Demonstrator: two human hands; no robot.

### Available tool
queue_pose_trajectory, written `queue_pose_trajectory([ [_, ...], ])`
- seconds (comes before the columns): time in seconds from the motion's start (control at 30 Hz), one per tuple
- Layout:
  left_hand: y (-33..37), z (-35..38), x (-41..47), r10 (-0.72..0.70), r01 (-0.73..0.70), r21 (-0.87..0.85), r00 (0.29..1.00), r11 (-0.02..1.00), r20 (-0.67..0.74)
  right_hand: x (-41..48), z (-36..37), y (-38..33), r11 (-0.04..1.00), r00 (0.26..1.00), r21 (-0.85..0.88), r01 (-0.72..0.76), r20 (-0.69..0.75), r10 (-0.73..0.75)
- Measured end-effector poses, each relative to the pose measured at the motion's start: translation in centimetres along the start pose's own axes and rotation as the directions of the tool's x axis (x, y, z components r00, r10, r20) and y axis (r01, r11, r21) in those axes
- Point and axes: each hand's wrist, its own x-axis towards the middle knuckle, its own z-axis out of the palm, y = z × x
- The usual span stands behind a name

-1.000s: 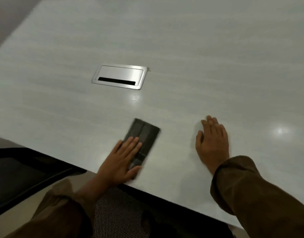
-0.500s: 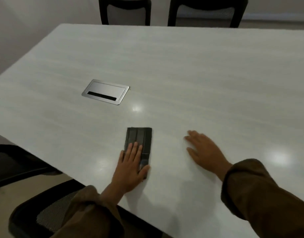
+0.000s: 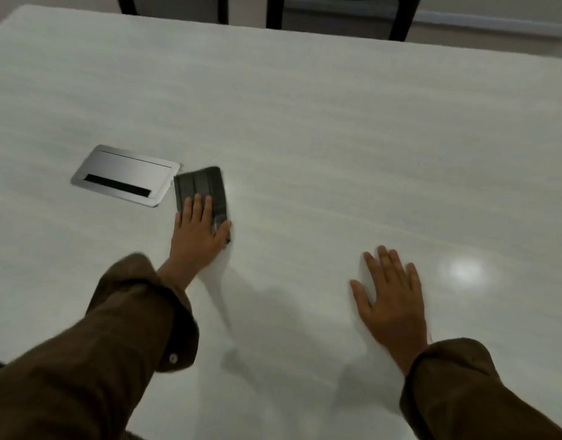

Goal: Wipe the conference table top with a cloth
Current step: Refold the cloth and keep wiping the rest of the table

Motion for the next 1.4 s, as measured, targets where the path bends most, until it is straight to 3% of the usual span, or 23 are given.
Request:
queue_pose_trajectory([
  [0.13, 8.7, 0.8, 8.9, 0.136, -0.136, -0.003, 0.99, 0.991, -0.03, -0.1, -0.1, 0.1, 1.0, 0.999, 0.015, -0.026, 0.047, 0.025],
  [0.23, 18.1, 2.0, 12.4, 0.327, -0.327, 0.0, 0.945, 0.945, -0.016, 0.5, -0.6, 0.3, 0.999, 0.994, 0.004, -0.048, 0.103, 0.048],
  [0.37, 27.3, 3.3, 12.0, 0.612, -0.614, 0.046, 0.789, 0.788, 0.054, 0.7, -0.8, 0.1, 0.997, 0.982, -0.034, -0.065, 0.175, 0.07],
  [0.5, 23.6, 3.5, 14.4, 0.792, -0.793, 0.009, 0.609, 0.61, 0.037, 0.8, -0.6, 0.4, 0.998, 0.986, -0.034, -0.055, 0.155, 0.059],
  [0.53, 21.1, 3.4, 15.4, 0.789, -0.789, 0.019, 0.614, 0.614, 0.004, 0.7, -0.5, 0.4, 0.998, 0.988, -0.033, -0.048, 0.147, 0.052],
  [0.6, 15.0, 2.6, 17.4, 0.684, -0.685, 0.018, 0.726, 0.728, -0.064, 0.7, -0.5, 0.5, 0.999, 0.99, -0.03, -0.039, 0.132, 0.043],
  [0.67, 8.3, 1.0, 17.6, 0.519, -0.521, 0.023, 0.844, 0.853, -0.132, 0.7, -0.5, 0.5, 0.999, 0.992, -0.03, -0.036, 0.118, 0.039],
  [0.8, 0.1, -0.3, 13.6, 0.149, -0.156, -0.028, 0.976, 0.987, -0.158, 0.8, -0.6, 0.3, 0.999, 0.993, -0.025, -0.044, 0.109, 0.046],
  [0.9, 2.6, 1.1, 11.3, 0.005, -0.01, -0.03, 0.984, 0.999, -0.179, 0.7, -0.5, 0.5, 0.999, 0.994, -0.02, -0.043, 0.1, 0.045],
  [0.97, 6.0, 2.4, 8.8, 0.038, -0.04, -0.005, 0.969, 0.999, -0.245, 0.5, -0.6, 0.3, 0.999, 0.996, -0.026, -0.029, 0.088, 0.031],
  [1.13, 16.2, 4.7, -3.4, 0.351, -0.366, -0.066, 0.921, 0.928, -0.169, 0.5, -0.6, 0.3, 0.999, 0.997, -0.028, -0.041, 0.066, 0.043],
  [1.23, 13.7, 5.1, -9.7, 0.459, -0.463, -0.034, 0.884, 0.886, -0.09, 0.4, -0.9, 0.2, 0.999, 0.994, -0.018, -0.039, 0.1, 0.041],
  [1.3, 9.1, 4.9, -12.5, 0.41, -0.412, 0.001, 0.906, 0.911, -0.105, 0.2, -0.9, 0.3, 0.999, 0.996, -0.011, -0.035, 0.081, 0.035],
  [1.4, 0.4, 4.5, -17.3, 0.093, -0.097, -0.032, 0.99, 0.995, -0.108, 0.3, -0.7, 0.4, 0.999, 0.998, -0.008, -0.035, 0.057, 0.035],
])
